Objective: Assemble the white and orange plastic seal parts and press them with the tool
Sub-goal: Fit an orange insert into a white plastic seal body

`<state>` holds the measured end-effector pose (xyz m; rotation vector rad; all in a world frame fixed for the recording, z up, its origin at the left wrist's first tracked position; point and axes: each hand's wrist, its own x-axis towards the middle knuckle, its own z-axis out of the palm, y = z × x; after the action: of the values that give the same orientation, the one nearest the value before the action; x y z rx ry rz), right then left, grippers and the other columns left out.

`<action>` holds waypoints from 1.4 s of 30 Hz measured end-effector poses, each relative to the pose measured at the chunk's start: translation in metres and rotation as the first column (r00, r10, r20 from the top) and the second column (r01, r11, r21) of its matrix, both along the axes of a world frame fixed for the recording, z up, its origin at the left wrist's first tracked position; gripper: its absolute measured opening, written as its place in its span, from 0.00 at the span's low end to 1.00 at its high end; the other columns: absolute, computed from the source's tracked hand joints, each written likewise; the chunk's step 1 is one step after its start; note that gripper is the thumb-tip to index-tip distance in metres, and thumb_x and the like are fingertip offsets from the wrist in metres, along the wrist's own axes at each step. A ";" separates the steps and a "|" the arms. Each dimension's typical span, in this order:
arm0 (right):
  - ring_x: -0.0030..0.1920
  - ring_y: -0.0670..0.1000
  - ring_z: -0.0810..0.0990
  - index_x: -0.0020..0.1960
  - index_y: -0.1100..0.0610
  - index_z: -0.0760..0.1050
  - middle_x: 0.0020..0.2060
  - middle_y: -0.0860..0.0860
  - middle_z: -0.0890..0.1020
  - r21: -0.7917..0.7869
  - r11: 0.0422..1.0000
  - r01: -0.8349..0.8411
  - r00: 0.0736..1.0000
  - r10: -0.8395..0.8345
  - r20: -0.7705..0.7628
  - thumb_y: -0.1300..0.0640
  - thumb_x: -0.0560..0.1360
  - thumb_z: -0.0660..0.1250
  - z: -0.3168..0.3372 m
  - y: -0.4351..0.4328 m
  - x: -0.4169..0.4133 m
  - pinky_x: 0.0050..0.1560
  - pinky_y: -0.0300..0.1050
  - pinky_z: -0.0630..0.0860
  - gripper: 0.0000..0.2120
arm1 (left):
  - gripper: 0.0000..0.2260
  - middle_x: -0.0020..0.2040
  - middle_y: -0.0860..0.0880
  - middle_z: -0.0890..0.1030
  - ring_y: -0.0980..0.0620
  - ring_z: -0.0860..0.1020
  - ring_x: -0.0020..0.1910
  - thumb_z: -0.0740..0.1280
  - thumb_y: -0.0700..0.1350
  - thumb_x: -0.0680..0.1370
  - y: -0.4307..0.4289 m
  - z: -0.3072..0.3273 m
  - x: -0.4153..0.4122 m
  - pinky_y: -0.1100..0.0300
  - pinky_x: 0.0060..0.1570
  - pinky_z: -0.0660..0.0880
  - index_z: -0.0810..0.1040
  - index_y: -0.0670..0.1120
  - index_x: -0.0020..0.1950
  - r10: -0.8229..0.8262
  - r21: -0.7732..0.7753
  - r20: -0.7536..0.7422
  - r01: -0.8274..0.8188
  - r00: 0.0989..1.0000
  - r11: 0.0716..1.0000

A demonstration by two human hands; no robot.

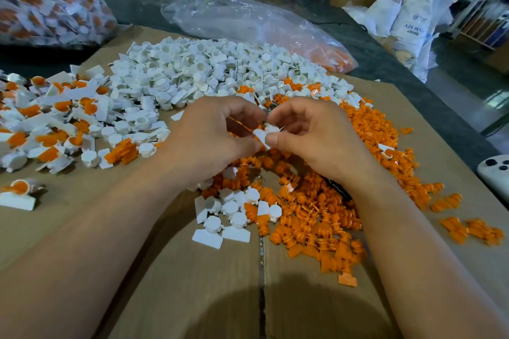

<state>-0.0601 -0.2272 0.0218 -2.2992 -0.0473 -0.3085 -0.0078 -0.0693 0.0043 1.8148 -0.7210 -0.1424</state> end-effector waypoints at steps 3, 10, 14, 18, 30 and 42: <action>0.37 0.45 0.79 0.40 0.46 0.75 0.37 0.44 0.79 0.080 0.997 0.014 0.998 -0.018 0.053 0.61 0.67 0.74 0.000 0.004 0.000 0.42 0.39 0.78 0.12 | 0.17 0.43 0.56 0.80 0.61 0.79 0.41 0.74 0.39 0.70 0.000 0.002 -0.002 0.63 0.25 0.77 0.76 0.61 0.45 -0.024 -0.041 -0.012 0.024 1.000 0.999; 0.34 0.47 0.80 0.37 0.51 0.76 0.32 0.48 0.80 0.160 0.987 -0.009 0.994 -0.008 0.106 0.61 0.71 0.70 -0.002 0.009 0.000 0.37 0.42 0.78 0.08 | 0.21 0.41 0.50 0.81 0.56 0.79 0.39 0.75 0.41 0.68 -0.001 0.002 -0.004 0.68 0.31 0.77 0.75 0.68 0.43 -0.002 -0.039 0.055 0.005 0.999 0.999; 0.36 0.49 0.82 0.39 0.52 0.73 0.33 0.48 0.79 0.263 0.965 -0.021 0.998 0.005 0.062 0.61 0.75 0.65 -0.002 0.009 0.000 0.38 0.43 0.80 0.07 | 0.18 0.36 0.58 0.80 0.62 0.77 0.35 0.75 0.38 0.68 -0.001 0.002 -0.001 0.70 0.37 0.74 0.77 0.63 0.40 0.070 -0.012 0.083 -0.069 0.994 0.998; 0.35 0.48 0.81 0.39 0.50 0.71 0.35 0.49 0.80 0.184 0.983 0.025 0.999 -0.034 0.043 0.61 0.75 0.65 -0.004 0.008 0.001 0.39 0.45 0.79 0.09 | 0.10 0.34 0.56 0.80 0.58 0.79 0.32 0.74 0.39 0.69 -0.001 0.002 0.000 0.68 0.34 0.75 0.79 0.54 0.39 0.112 -0.016 0.043 -0.111 0.993 0.994; 0.41 0.45 0.69 0.44 0.50 0.76 0.36 0.43 0.70 -0.550 0.832 -0.070 0.987 -0.021 -0.156 0.49 0.70 0.70 -0.017 0.010 0.007 0.38 0.42 0.65 0.07 | 0.12 0.44 0.47 0.80 0.60 0.78 0.36 0.63 0.34 0.77 0.000 0.004 0.003 0.69 0.36 0.74 0.81 0.50 0.47 -0.011 -0.257 -0.273 -0.062 0.962 0.964; 0.32 0.50 0.78 0.34 0.49 0.71 0.30 0.47 0.78 0.014 0.990 0.139 0.983 -0.139 0.121 0.65 0.67 0.69 -0.001 0.003 0.000 0.36 0.44 0.76 0.12 | 0.08 0.34 0.47 0.83 0.55 0.81 0.34 0.63 0.31 0.74 -0.001 0.006 0.004 0.66 0.34 0.77 0.78 0.42 0.44 -0.140 -0.383 -0.450 -0.049 0.882 0.923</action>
<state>-0.0596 -0.2238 0.0212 -2.2807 0.0528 -0.5207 -0.0042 -0.0701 0.0103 1.3099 -0.4052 -0.4306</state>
